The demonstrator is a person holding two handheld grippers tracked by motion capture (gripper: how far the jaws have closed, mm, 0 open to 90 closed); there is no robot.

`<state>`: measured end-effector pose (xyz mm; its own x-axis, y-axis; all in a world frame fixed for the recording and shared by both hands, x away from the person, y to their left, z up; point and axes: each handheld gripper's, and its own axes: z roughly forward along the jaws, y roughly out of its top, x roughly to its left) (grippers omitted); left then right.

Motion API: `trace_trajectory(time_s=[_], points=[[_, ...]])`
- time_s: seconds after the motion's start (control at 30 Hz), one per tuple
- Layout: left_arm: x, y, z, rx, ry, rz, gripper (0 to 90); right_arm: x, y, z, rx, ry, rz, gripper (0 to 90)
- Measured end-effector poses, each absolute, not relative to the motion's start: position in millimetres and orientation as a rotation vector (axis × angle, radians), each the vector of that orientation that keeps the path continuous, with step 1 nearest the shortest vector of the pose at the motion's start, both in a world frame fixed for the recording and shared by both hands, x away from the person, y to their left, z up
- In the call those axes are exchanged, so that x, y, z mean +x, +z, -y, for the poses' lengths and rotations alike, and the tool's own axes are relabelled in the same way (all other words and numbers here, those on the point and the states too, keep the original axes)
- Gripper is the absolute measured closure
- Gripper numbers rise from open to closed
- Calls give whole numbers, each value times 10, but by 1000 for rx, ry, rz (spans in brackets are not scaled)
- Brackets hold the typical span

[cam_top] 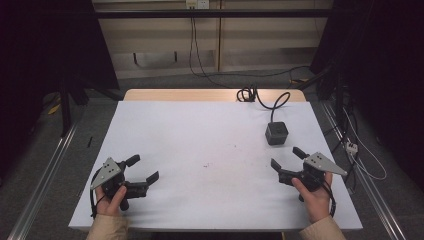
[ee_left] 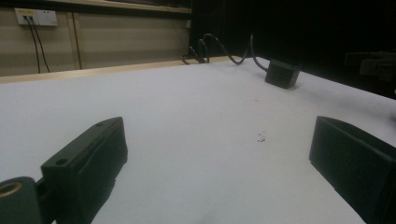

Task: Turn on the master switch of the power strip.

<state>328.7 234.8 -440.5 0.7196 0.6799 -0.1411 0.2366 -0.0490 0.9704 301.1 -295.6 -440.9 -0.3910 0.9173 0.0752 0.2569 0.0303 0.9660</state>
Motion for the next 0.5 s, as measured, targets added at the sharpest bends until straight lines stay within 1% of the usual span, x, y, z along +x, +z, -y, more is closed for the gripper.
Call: trace_trajectory(time_s=[0.5], points=[[3273, -4408, -2355, 1630, 423, -750, 38, 3170, -4390, 2935, 1198, 1348, -1715, 77]])
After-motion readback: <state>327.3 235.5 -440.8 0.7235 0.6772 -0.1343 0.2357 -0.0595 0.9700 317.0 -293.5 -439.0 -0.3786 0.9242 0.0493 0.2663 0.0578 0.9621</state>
